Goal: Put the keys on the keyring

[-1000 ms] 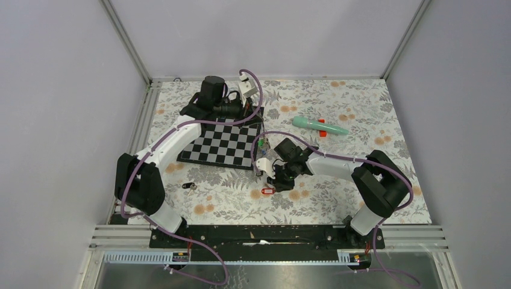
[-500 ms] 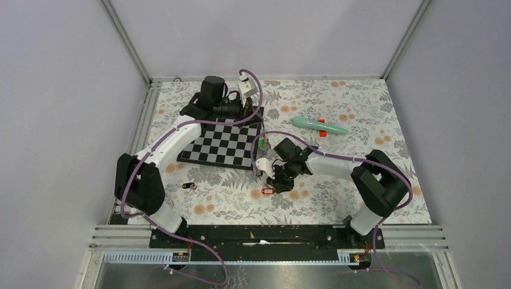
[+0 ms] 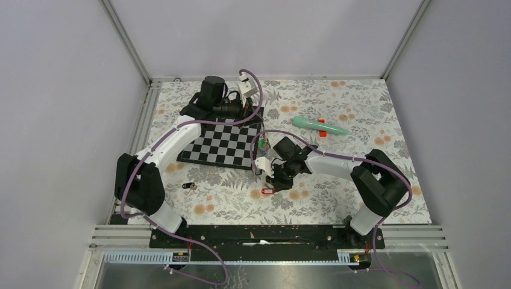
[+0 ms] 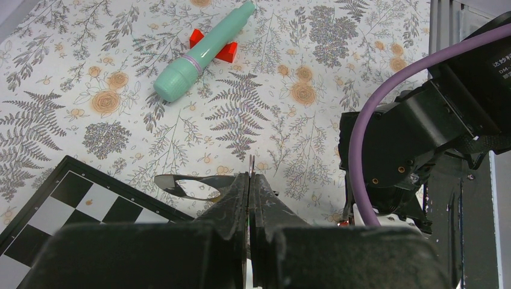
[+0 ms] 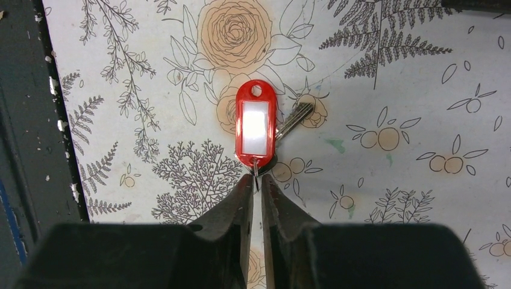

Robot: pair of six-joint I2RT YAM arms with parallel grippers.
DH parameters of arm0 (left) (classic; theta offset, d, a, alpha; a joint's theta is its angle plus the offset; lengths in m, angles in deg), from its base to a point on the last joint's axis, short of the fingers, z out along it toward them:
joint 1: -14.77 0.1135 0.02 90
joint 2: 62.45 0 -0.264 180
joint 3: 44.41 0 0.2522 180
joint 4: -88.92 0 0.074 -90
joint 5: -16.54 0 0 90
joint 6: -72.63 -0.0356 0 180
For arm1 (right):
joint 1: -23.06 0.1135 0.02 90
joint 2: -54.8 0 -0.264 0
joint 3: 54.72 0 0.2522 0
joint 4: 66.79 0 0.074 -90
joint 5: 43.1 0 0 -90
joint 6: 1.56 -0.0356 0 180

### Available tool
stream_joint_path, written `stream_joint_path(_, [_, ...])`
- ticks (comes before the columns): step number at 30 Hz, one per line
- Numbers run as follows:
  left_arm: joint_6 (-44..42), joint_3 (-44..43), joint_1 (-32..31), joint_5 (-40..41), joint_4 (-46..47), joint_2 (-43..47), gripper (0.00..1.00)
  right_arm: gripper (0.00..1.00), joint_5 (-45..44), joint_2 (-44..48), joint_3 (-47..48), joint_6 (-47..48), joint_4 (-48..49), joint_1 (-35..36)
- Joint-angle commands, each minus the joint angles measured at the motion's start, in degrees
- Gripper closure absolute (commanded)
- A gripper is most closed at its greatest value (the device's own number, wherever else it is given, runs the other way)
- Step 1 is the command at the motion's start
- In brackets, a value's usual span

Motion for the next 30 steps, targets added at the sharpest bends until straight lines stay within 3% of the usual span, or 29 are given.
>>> stream_joint_path(1, [-1.11, 0.11, -0.23, -0.84, 3.13, 3.25, 1.00, 0.83, 1.74, -0.68, 2.09, 0.82, -1.41, -0.18])
stream_joint_path(9, [-1.33, 0.08, -0.23, -0.92, 3.20, 3.29, 1.00, 0.82, 1.75, -1.26, 2.61, 0.85, -2.11, -0.11])
stream_joint_path(22, [-1.50, 0.40, -0.23, -0.85, 3.09, 3.40, 1.00, 0.94, 2.28, -1.34, 2.81, 0.84, -2.25, -0.17])
stream_joint_path(30, [-1.68, 0.59, -0.23, -0.79, 2.91, 3.69, 1.00, 0.96, 2.42, -1.59, 3.21, 0.76, -2.60, -0.11])
